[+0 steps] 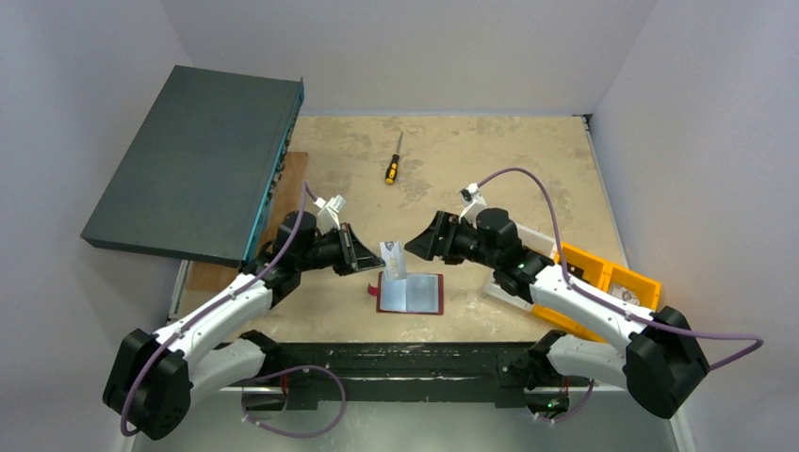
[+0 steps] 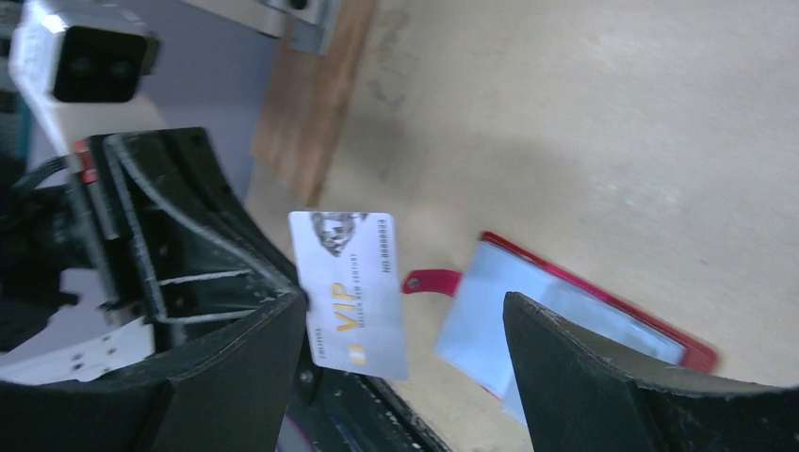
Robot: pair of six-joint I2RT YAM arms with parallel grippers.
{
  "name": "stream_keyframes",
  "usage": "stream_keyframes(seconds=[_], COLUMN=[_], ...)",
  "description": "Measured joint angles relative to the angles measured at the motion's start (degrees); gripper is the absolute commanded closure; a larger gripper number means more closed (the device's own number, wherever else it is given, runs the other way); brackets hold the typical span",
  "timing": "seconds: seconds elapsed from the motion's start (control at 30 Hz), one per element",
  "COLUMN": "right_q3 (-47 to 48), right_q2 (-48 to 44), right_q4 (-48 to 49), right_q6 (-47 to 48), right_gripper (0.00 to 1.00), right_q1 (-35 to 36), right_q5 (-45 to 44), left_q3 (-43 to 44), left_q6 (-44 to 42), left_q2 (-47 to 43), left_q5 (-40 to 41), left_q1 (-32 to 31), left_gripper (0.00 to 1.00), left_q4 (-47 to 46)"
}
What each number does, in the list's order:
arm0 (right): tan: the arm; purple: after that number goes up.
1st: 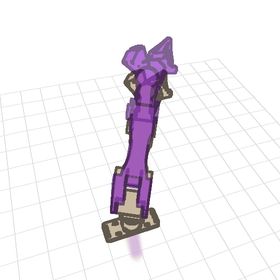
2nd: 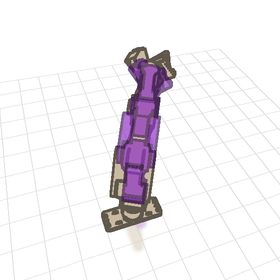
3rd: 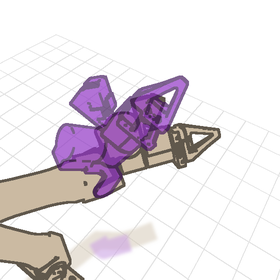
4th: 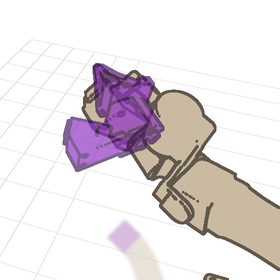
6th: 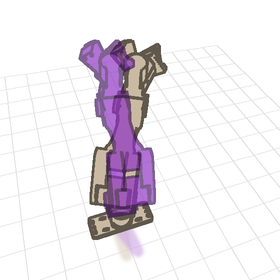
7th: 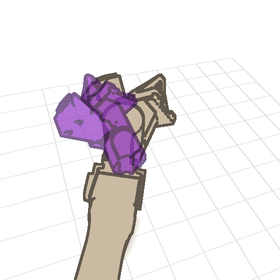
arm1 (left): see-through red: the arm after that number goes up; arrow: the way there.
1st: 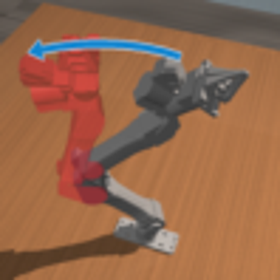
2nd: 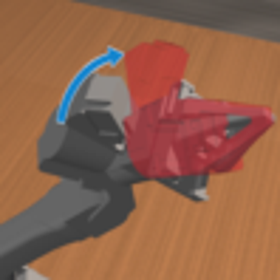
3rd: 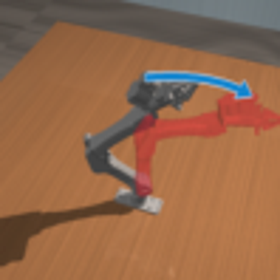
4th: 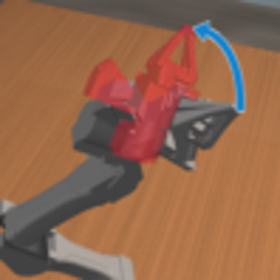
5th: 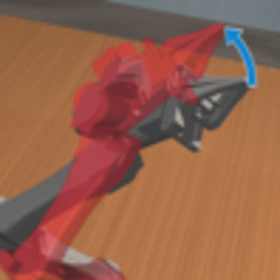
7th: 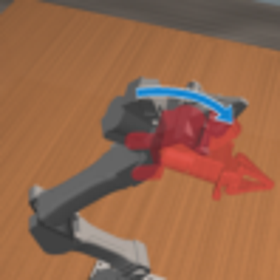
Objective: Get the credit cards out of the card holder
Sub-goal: Place the credit card in the storage box.
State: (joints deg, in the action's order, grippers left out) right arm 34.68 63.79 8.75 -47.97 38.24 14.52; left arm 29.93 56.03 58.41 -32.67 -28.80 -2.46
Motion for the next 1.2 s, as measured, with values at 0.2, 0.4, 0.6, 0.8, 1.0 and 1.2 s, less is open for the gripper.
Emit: stream_keyframes(seconds=[0.2,0.4,0.6,0.8,1.0,1.2], right_q3=[-1.6,-2.4,-3.1,-3.4,-3.9,-3.8], right_q2=[-1.2,0.7,1.1,4.1,4.7,3.5], right_q4=[11.6,16.9,20.9,26.7,28.0,22.9], right_q6=[-2.4,-4.7,-6.6,-9.2,-10.4,-8.2], right_gripper=[0.24,0.26,0.41,0.75,1.00,1.00], right_q1=[-1.2,-1.4,-1.4,-1.4,-1.4,-1.4], right_q5=[8.2,12.8,16.2,21.2,23.0,21.6], left_q3=[0.1,0.1,0.1,0.1,0.1,1.1], left_q6=[6.2,11.1,12.5,12.6,12.3,9.1], left_q2=[-0.1,0.2,0.6,0.9,1.1,1.1], left_q5=[-5.6,-8.9,-10.4,-11.2,-11.9,-11.5], left_q1=[0.9,1.3,1.4,1.4,1.4,1.4], left_gripper=[1.00,1.00,1.00,1.00,0.87,0.41], left_q4=[-6.9,-13.9,-16.1,-17.0,-16.6,-10.3])
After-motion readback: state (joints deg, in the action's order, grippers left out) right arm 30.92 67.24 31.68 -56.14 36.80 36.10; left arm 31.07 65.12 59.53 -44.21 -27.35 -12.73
